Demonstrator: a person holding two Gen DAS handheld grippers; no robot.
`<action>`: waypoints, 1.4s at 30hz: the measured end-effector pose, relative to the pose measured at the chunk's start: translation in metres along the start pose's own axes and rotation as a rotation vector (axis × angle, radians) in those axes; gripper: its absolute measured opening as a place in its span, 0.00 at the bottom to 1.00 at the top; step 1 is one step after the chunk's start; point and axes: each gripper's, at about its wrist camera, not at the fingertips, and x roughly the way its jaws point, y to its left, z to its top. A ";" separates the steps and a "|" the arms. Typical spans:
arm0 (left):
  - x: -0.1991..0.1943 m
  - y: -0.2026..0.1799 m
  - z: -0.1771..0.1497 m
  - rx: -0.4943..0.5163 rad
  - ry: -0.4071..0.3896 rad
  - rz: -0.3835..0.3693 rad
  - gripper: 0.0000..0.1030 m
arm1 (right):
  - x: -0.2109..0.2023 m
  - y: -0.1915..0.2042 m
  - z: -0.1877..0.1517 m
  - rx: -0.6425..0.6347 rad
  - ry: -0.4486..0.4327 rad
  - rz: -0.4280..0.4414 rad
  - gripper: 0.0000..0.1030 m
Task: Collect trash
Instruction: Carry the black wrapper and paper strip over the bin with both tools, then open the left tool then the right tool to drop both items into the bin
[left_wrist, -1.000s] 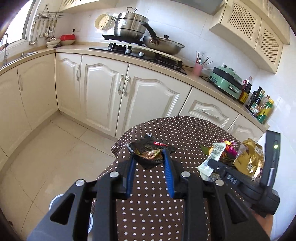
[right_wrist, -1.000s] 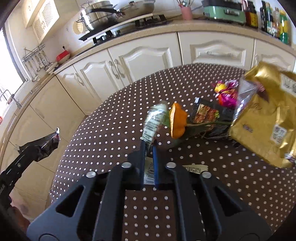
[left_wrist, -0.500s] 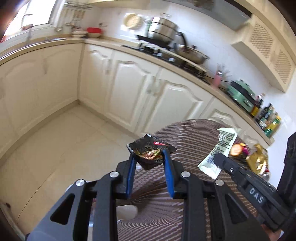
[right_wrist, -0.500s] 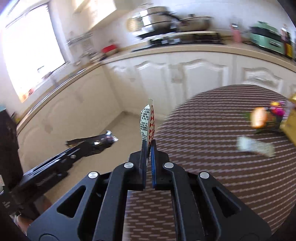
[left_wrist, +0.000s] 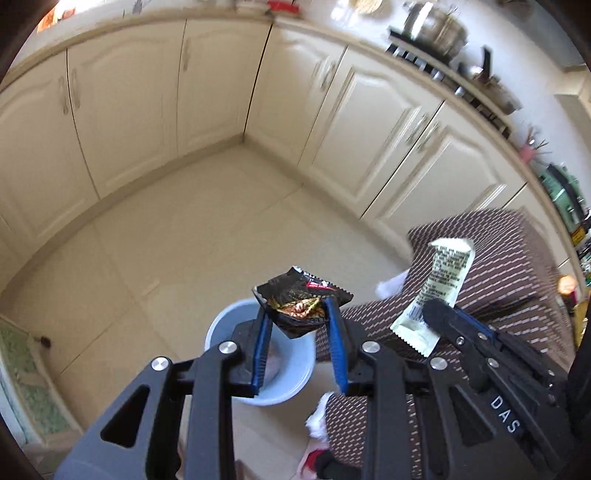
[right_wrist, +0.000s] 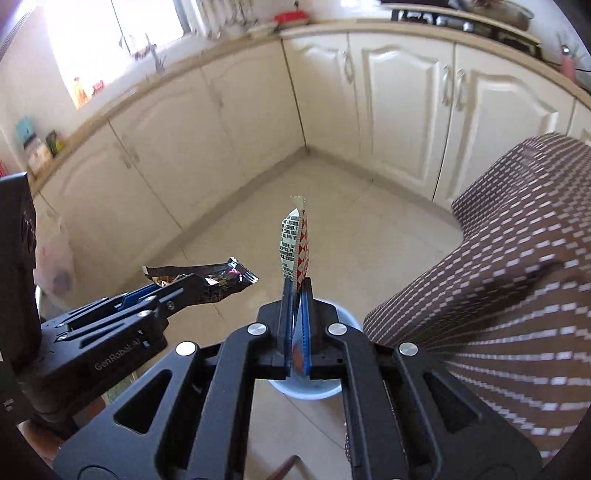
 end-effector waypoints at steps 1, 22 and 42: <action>0.010 0.005 -0.001 -0.006 0.021 0.003 0.27 | 0.008 0.001 -0.002 -0.001 0.017 -0.001 0.04; 0.056 0.020 0.002 -0.032 0.118 0.002 0.40 | 0.067 -0.013 -0.001 0.045 0.120 -0.002 0.05; 0.042 0.036 0.006 -0.049 0.105 0.004 0.40 | 0.080 0.002 0.003 0.035 0.116 0.011 0.18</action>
